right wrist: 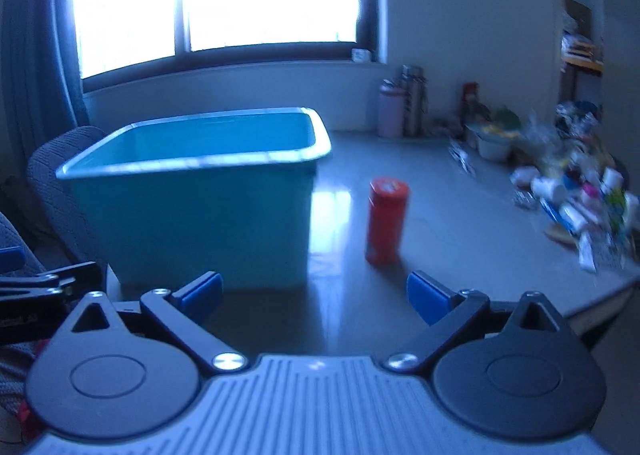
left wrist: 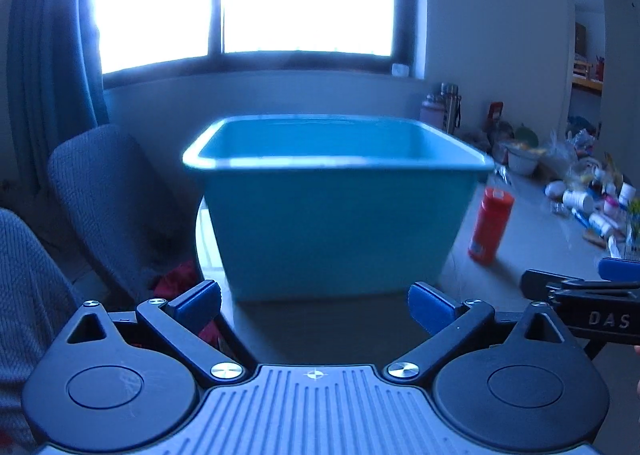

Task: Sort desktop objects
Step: 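Withdraw both grippers from the bin and move the right gripper to the remaining red canister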

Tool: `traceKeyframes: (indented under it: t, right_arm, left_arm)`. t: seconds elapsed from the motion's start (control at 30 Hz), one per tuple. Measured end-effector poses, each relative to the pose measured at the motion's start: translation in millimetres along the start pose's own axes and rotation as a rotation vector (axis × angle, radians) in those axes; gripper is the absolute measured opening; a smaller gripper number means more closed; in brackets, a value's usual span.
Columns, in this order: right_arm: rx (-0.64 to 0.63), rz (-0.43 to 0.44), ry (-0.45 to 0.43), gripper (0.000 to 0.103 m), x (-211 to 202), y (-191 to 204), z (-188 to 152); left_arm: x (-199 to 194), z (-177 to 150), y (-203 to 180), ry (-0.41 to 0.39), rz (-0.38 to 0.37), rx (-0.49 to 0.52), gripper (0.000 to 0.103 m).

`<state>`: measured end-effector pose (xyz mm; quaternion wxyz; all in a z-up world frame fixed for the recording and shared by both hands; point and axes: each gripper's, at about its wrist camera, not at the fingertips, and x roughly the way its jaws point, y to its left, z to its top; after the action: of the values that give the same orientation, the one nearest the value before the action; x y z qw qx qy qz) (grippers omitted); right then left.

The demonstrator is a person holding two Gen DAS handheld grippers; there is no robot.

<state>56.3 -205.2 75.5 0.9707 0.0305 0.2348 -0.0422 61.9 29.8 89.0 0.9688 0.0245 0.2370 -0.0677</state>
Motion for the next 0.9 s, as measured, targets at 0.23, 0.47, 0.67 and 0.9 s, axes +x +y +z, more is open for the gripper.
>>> traceKeyframes:
  t: [0.23,0.47,0.67,0.9]
  right_arm:
    - [0.021,-0.052,0.035,0.099,-8.9,-14.6,-38.5]
    - [0.066,-0.072,0.065,0.099,8.3,-40.2,-42.8]
    - [0.106,-0.061,0.076,0.099,31.8,-60.6,-39.1]
    - [0.098,-0.051,0.079,0.099,65.9,-79.9,-29.6]
  left_arm:
    - [-4.0,-32.5,-4.4,0.002,0.048,0.018,0.101]
    - [24.3,-26.5,-13.0,0.041,0.040,-0.015,0.101]
    - [43.5,-20.0,-35.8,-0.012,0.031,-0.009,0.101]
    - [71.3,-9.1,-56.7,0.022,0.053,-0.005,0.101]
